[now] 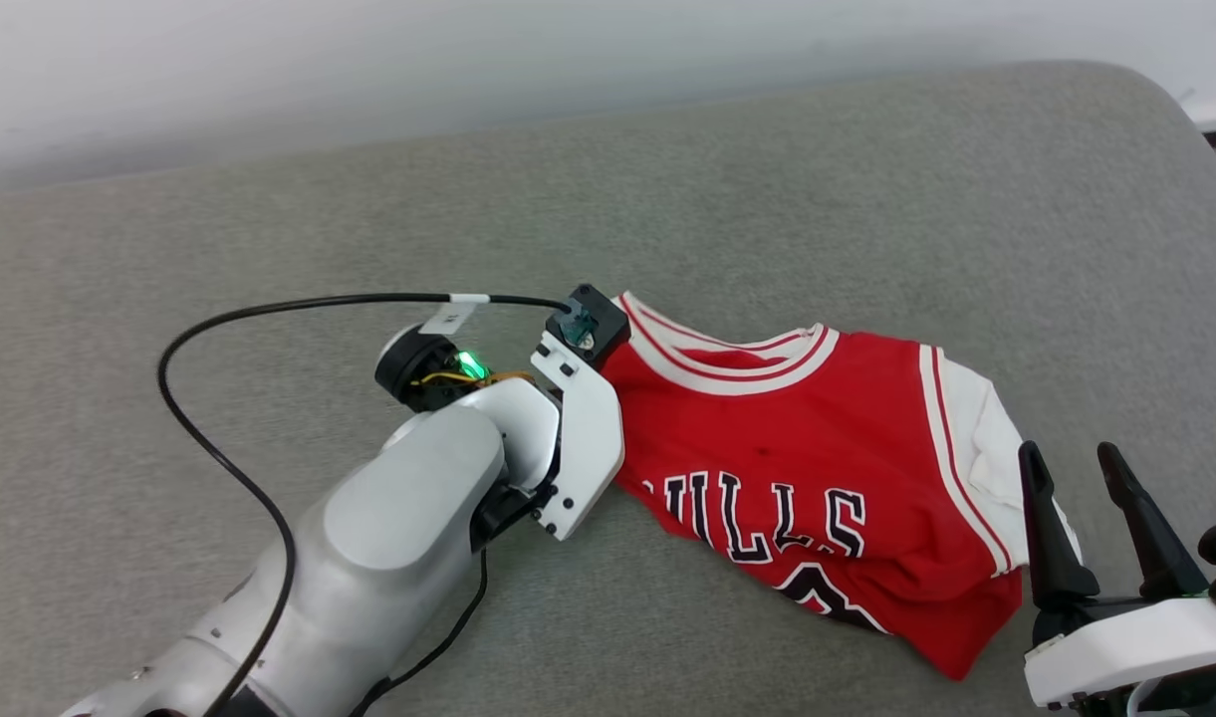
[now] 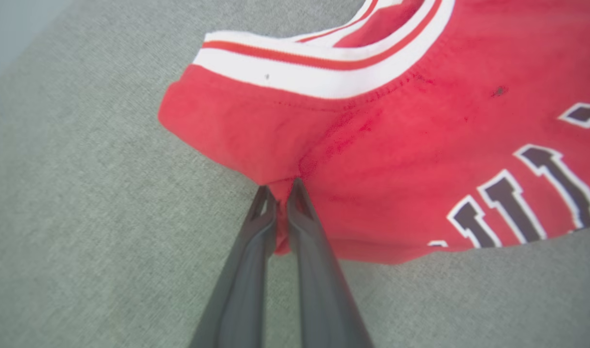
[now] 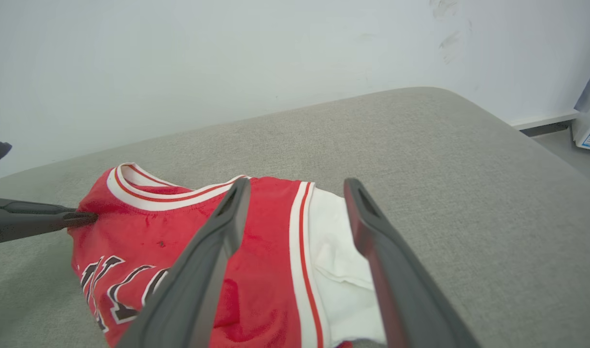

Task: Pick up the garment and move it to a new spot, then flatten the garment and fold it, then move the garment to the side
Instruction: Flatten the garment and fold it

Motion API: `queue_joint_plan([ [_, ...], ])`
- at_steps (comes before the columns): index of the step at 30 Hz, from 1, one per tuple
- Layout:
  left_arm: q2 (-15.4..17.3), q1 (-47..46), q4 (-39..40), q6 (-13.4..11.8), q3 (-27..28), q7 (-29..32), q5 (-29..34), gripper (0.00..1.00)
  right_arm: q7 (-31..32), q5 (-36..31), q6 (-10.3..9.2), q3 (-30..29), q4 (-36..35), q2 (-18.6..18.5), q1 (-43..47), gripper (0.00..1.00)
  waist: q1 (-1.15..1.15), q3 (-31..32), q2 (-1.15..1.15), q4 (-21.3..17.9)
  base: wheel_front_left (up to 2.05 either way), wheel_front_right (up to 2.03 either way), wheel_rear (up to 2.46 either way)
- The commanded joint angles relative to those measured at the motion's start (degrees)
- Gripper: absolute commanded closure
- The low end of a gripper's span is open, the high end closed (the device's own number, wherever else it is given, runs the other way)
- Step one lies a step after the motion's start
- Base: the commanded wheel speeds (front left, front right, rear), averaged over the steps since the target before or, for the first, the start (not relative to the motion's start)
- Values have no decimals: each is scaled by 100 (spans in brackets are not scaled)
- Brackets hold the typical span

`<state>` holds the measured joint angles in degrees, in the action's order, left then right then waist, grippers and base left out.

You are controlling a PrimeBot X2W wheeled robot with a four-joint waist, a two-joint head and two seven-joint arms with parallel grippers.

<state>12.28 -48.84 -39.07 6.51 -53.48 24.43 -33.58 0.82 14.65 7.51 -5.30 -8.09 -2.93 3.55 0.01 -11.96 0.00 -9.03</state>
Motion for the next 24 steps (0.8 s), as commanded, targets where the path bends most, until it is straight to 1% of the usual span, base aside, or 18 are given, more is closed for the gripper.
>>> queue_joint_plan([
  [1,35,-65,114,-37,19,-58,37,100,22,-14,-3,-17,-31,8,35,0,-1,172,0,200,0,0,0],
  [4,398,154,657,-175,54,-151,101,100,77,-25,-4,-114,-87,7,113,0,-1,341,0,445,0,0,0],
  [7,824,489,1363,-397,137,-125,90,100,133,-41,-3,-150,-168,8,134,0,-1,481,0,631,0,0,0],
  [12,1631,1440,2491,-944,328,78,-146,100,238,-60,-3,-202,-218,8,243,0,-1,680,0,897,0,0,0],
  [13,1750,1656,2664,-1066,378,101,-239,100,255,-59,-3,-216,-225,8,244,0,-1,703,0,947,0,0,0],
  [15,1941,2117,2905,-1308,478,128,-420,100,272,-48,-3,-206,-242,8,270,0,-1,741,0,1019,0,0,0],
  [18,2001,2717,3087,-1593,606,-18,-711,100,317,-55,-4,-209,-274,8,285,0,-1,756,0,1110,0,0,0],
  [19,1980,2885,3102,-1680,662,-95,-793,88,331,-65,-3,-202,-283,8,283,0,-1,765,0,1127,0,0,0],
  [21,1885,3160,3086,-1816,765,-282,-974,15,363,-82,-4,-195,-312,8,290,0,-1,790,0,1164,0,0,0],
  [22,1850,3279,3055,-1861,804,-345,-1046,11,382,-97,-4,-193,-320,8,293,0,-1,810,0,1173,0,0,0],
  [23,1815,3368,3034,-1915,873,-446,-1111,2,407,-106,-3,-186,-327,8,300,0,-1,834,0,1178,0,0,0],
  [24,1779,3429,3023,-1974,938,-565,-1155,0,415,-103,-3,-179,-334,8,309,0,-1,856,0,1182,0,0,0],
])
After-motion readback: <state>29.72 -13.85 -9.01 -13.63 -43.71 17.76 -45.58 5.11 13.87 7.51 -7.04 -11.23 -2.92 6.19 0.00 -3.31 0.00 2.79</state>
